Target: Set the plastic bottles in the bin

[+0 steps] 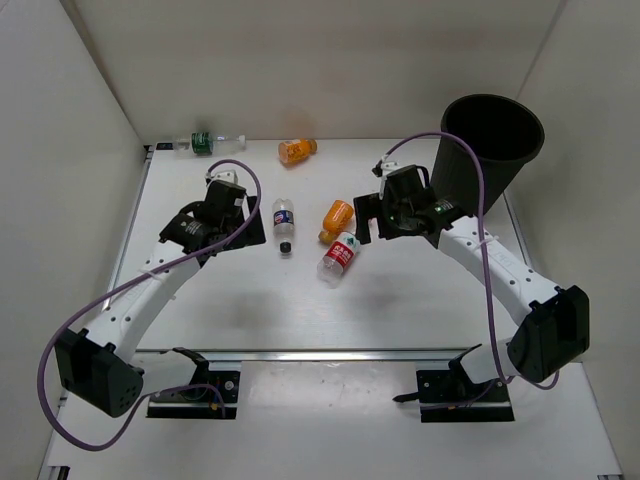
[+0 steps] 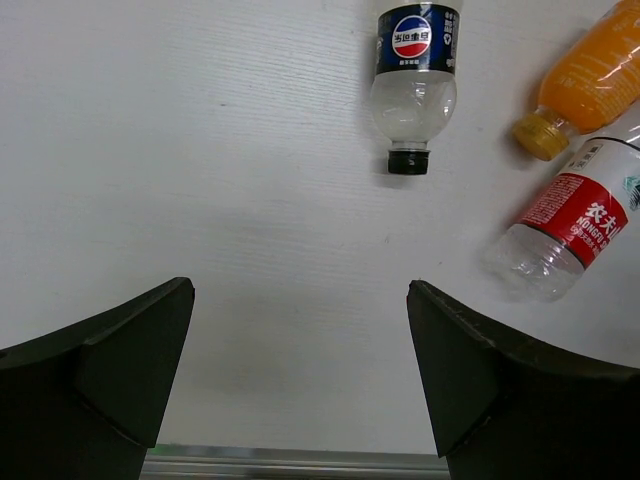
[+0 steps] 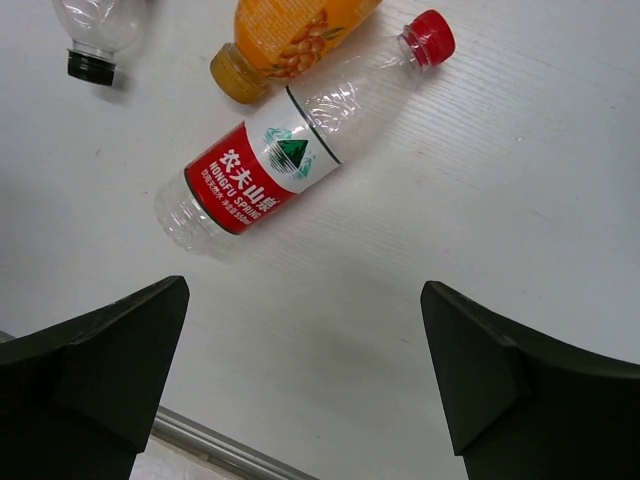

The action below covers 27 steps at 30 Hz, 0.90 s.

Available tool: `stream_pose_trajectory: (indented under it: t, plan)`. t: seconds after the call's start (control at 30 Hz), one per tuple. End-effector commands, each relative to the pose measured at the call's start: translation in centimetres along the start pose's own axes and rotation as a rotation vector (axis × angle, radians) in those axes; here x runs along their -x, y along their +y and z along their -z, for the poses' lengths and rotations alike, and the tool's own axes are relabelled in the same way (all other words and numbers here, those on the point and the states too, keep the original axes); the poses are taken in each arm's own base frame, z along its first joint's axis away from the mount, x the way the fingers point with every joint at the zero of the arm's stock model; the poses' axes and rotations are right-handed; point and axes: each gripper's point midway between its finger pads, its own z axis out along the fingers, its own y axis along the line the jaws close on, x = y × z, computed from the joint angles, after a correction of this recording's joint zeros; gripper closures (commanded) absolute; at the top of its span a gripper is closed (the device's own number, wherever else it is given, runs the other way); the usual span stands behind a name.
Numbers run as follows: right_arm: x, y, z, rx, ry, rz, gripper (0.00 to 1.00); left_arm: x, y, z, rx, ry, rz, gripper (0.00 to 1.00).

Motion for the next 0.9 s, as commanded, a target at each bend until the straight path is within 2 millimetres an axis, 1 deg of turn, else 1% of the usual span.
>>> stream_pose_trajectory:
  t: [0.0, 0.03, 0.07, 0.1, 0.2, 0.23, 0.27, 0.3, 0.33, 0.37, 0.4, 0.43, 0.5, 0.53, 0.57, 0.6, 0.63, 0.67, 0.7, 0.77, 0.8, 0.87]
  plan:
    - [2.0, 1.1, 1.1, 0.038, -0.057, -0.024, 0.01, 0.1, 0.4, 0.6, -0.015, -0.019, 0.006, 0.01]
    - [1.7, 1.7, 1.0, 0.071, -0.05, -0.018, 0.0, 0.0, 0.5, 0.7, -0.013, -0.016, 0.002, 0.01]
    - [1.1, 1.7, 0.4, 0.076, -0.033, -0.023, 0.01, -0.2, 0.6, 0.5, -0.011, -0.012, -0.003, 0.01]
    - [0.9, 2.3, 0.1, 0.089, -0.033, -0.03, 0.01, -0.2, 0.8, 0.5, -0.006, -0.011, -0.01, 0.01]
    - [0.2, 2.9, -1.1, 0.065, -0.009, -0.022, 0.01, -0.4, 0.5, 0.4, -0.012, -0.001, -0.031, 0.01]
    - [0.5, 2.6, -1.5, 0.035, -0.029, -0.031, 0.01, -0.5, 0.7, 0.1, 0.002, 0.001, -0.034, 0.01]
    - [0.4, 2.7, -2.0, 0.009, -0.033, -0.056, 0.01, -0.6, 0.7, 0.1, 0.003, 0.007, -0.048, 0.01]
    - [0.0, 2.1, -2.4, -0.022, -0.027, -0.08, 0.01, -0.5, 0.8, -0.1, 0.008, 0.007, -0.04, 0.01]
    - [-0.2, 2.4, -2.9, -0.022, -0.023, -0.128, 0.01, -0.6, 0.9, -0.2, 0.011, 0.005, -0.041, 0.01]
    - [-0.3, 1.9, -3.3, -0.041, -0.017, -0.189, 0.01, -0.8, 0.8, -0.3, 0.005, 0.011, -0.039, 0.01]
    - [-0.6, 1.5, -4.0, -0.053, -0.017, -0.233, 0.02, -1.0, 1.1, -0.5, 0.011, 0.012, -0.042, 0.01]
    - [-1.1, 1.3, -4.6, -0.061, -0.009, -0.259, 0.02, -0.9, 1.0, -0.4, -0.009, 0.005, -0.031, 0.01]
    - [-1.4, 1.2, -5.5, -0.079, -0.017, -0.339, 0.02, -0.6, 0.5, -0.6, -0.031, 0.0, -0.034, 0.01]
    - [-1.1, 1.5, -6.2, -0.075, -0.037, -0.352, 0.02, -0.7, 0.9, -0.8, -0.018, 0.007, -0.029, 0.01]
    - [-1.3, 1.7, -6.7, -0.076, -0.039, -0.364, 0.02, -0.7, 0.6, -0.7, -0.023, 0.006, -0.039, 0.01]
    - [-1.6, 1.5, -7.3, -0.08, -0.045, -0.381, 0.02, -0.8, 0.9, -0.9, -0.01, 0.008, -0.041, 0.02]
    - [-1.1, 1.6, -7.8, -0.074, -0.063, -0.39, 0.02, -0.9, 0.8, -0.9, -0.013, 0.012, -0.053, 0.02]
    - [-1.9, 1.5, -8.8, -0.094, -0.038, -0.397, 0.02, -1.0, 0.9, -0.9, -0.012, 0.015, -0.054, 0.01]
    - [-1.5, 1.5, -8.9, -0.095, -0.056, -0.404, 0.02, -0.9, 0.7, -1.1, -0.018, 0.013, -0.051, 0.01]
    - [-1.5, 1.3, -10.4, -0.107, -0.063, -0.402, 0.02, -1.0, 0.6, -1.0, -0.027, 0.014, -0.054, 0.01]
    - [-1.6, 1.0, -10.7, -0.121, -0.061, -0.418, 0.02, -1.0, 0.8, -1.1, -0.021, 0.017, -0.052, 0.01]
    - [-2.3, 0.4, -11.9, -0.158, -0.037, -0.425, 0.03, -1.5, 0.9, -1.2, -0.018, 0.028, -0.062, 0.01]
